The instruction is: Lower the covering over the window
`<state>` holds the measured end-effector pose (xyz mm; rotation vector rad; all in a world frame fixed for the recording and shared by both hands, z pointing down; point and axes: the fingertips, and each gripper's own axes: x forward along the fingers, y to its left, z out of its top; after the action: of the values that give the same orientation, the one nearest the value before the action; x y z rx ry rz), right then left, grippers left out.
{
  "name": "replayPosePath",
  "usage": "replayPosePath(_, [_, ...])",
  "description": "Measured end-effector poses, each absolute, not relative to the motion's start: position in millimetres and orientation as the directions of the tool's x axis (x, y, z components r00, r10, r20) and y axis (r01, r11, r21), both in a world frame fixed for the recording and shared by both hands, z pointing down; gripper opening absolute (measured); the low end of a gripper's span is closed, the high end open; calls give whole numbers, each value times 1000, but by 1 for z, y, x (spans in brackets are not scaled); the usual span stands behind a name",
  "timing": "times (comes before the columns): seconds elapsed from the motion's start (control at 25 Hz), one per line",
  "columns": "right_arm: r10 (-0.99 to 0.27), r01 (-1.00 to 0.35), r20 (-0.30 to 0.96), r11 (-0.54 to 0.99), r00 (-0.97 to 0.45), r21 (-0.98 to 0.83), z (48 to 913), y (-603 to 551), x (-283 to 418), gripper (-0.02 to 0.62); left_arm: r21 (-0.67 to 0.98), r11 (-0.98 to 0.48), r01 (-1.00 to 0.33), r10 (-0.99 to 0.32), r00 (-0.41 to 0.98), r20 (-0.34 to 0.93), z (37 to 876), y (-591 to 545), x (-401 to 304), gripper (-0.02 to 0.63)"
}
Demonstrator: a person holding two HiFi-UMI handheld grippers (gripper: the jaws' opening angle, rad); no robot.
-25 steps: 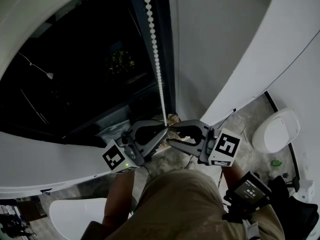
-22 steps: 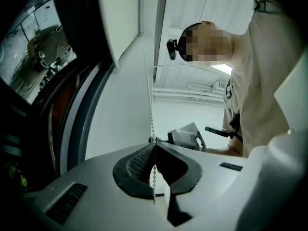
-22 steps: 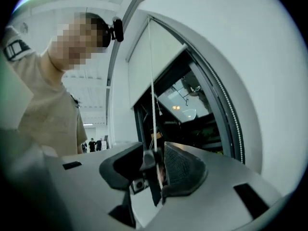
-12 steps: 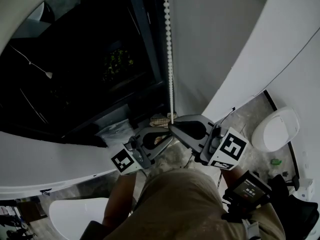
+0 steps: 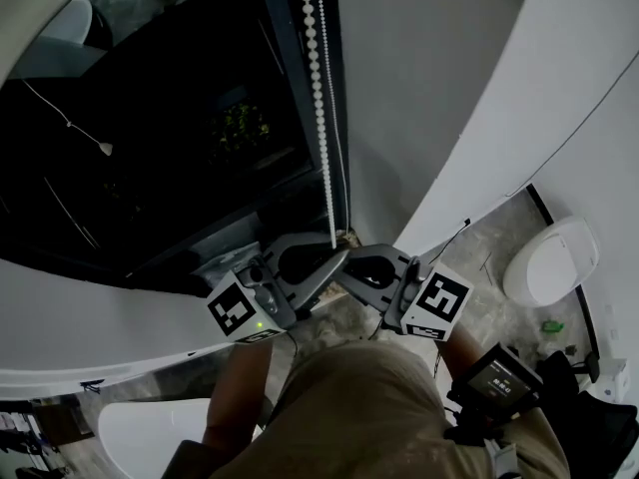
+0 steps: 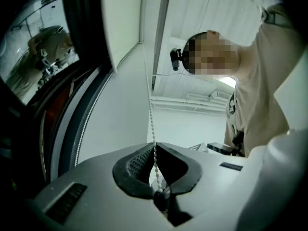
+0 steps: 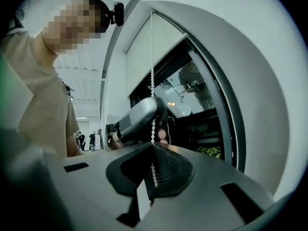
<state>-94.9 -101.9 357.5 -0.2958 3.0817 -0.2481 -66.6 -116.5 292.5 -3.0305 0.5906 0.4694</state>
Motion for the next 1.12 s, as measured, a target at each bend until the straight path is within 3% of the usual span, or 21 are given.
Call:
replayPosePath(0.12, [-75,-82,75,992,-994,-98,363,-86,-92,19,27,-921,-390,-380,877,-295,295,-116,-74,23])
replayPosePath(0.16, [-52,-59,87,995,-995,-83,361,-83,-86,52,5,-917,-399,-384,879,-283,299,-115,-74,23])
replayPosePath(0.28, [-57,-65,88,994,-994,-89,345,-89,-66,75,0,-919,-394,-385,898,-214,324,-111,-61,23])
replayPosePath(0.4, [-89,-94,216,996,-972,-9,355,-90,-69,83,66,-921,-383,-387,888,-248,342,-112,-65,23])
replayPosePath(0.48, [-57,-56,234,998,-970,14,355,-82,-74,84,98,-918,-385,-396,875,-278,340,-114,-74,23])
replayPosePath(0.6, [-43,-48,116,998,-992,-41,327,-79,-69,84,92,-910,-404,-413,869,-273,340,-117,-81,23])
replayPosePath(0.76, [-176,-170,-113,984,-978,-59,284,-101,-67,83,42,-923,-381,-380,893,-240,338,-105,-68,23])
replayPosePath(0.92, [-245,-242,-101,969,-964,-42,281,-108,-75,75,51,-934,-355,-357,910,-211,342,-94,-45,23])
replayPosePath(0.96, [-246,-243,-79,969,-966,-43,285,-108,-77,15,63,-933,-355,-361,910,-202,347,-94,-45,23])
replayPosePath(1.12, [-257,-245,-96,961,-962,-126,304,-115,-79,8,99,-936,-336,-351,902,-251,347,-94,-70,38])
